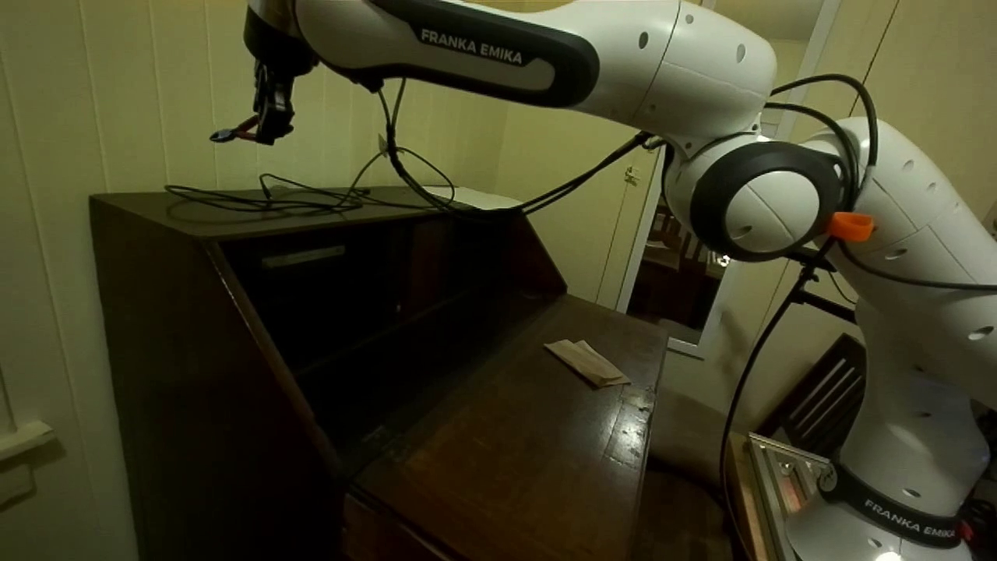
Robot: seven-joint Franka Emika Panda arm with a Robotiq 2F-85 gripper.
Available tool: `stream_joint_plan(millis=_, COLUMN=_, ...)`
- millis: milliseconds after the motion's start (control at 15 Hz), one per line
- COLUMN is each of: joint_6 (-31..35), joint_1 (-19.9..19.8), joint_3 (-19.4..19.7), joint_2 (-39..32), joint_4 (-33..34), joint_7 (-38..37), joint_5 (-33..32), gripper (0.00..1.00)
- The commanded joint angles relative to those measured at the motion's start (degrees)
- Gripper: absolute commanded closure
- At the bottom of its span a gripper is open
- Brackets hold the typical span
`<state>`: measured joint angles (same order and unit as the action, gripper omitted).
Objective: Put the pliers inside the white cup.
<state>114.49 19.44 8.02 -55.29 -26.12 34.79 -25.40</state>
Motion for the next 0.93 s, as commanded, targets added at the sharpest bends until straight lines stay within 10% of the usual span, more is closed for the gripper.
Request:
stream_joint_plan(millis=0, joint_6=-0.24, joint_1=-1.49, joint_3=0.32, joint_2=-1.94, joint_4=1.09, joint_7=-9.73, joint_5=1.9, gripper=0.71)
stream_joint_plan(millis=333, joint_6=2.5, joint_1=-6.56, joint_3=-5.1, joint_2=-4.43, joint_4=0.89, joint_7=-9.77, joint_5=9.28, gripper=0.71)
stream_joint_plan(millis=400, joint_6=2.12, joint_1=-7.22, joint_3=-5.84, joint_2=-4.7, joint_4=0.76, joint_7=-9.28, joint_5=10.5, gripper=0.21)
stream_joint_plan(millis=867, joint_6=-2.4, joint_1=-8.5, joint_3=-5.59, joint_2=-0.78, joint_4=-0.48, joint_7=-11.6, joint_5=11.94, gripper=0.0)
